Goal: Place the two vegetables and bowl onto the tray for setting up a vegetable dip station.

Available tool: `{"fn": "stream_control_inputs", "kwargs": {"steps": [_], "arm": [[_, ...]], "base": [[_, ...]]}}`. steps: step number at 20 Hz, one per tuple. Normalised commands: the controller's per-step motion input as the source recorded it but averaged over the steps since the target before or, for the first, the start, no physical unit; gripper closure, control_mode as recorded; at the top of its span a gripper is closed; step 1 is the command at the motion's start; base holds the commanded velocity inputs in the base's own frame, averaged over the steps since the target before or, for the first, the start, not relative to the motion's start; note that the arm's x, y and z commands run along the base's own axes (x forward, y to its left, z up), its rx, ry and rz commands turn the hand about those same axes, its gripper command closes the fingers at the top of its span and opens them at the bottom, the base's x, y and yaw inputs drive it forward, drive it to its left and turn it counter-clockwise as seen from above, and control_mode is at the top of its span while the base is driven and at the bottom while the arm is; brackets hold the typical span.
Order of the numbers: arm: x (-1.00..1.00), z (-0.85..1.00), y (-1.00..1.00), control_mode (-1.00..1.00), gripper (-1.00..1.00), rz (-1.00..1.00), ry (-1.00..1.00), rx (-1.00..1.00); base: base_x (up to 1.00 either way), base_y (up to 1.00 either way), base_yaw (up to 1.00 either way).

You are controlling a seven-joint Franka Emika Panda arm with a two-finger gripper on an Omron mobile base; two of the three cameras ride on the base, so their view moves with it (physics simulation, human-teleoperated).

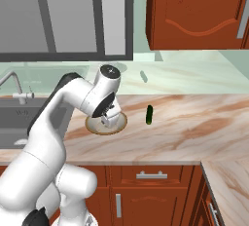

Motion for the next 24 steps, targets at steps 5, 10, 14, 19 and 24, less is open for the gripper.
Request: {"fn": "stream_control_inputs", "kwargs": {"steps": [5, 10, 14, 19, 24], "arm": [[0.10, -0.34, -0.12, -1.00, -1.00, -0.15, 0.09, 0.00], [0.09, -0.37, -0.12, -1.00, -1.00, -0.04, 0.02, 0.00], [0.10, -0.34, -0.16, -1.00, -1.00, 0.00, 0.00, 0.00], [0.11, -0.32, -0.14, -1.00, -1.00, 0.02, 0.00, 0.00], [0.16, -0.27, -0.03, -1.00, -1.00, 0.06, -0.01, 0.00]], "base": [[0.00, 0.00, 0.00], [0.00, 0.00, 0.00], [0.00, 0.00, 0.00], [0.00, 0.00, 0.00], [0.00, 0.00, 0.00]]}}
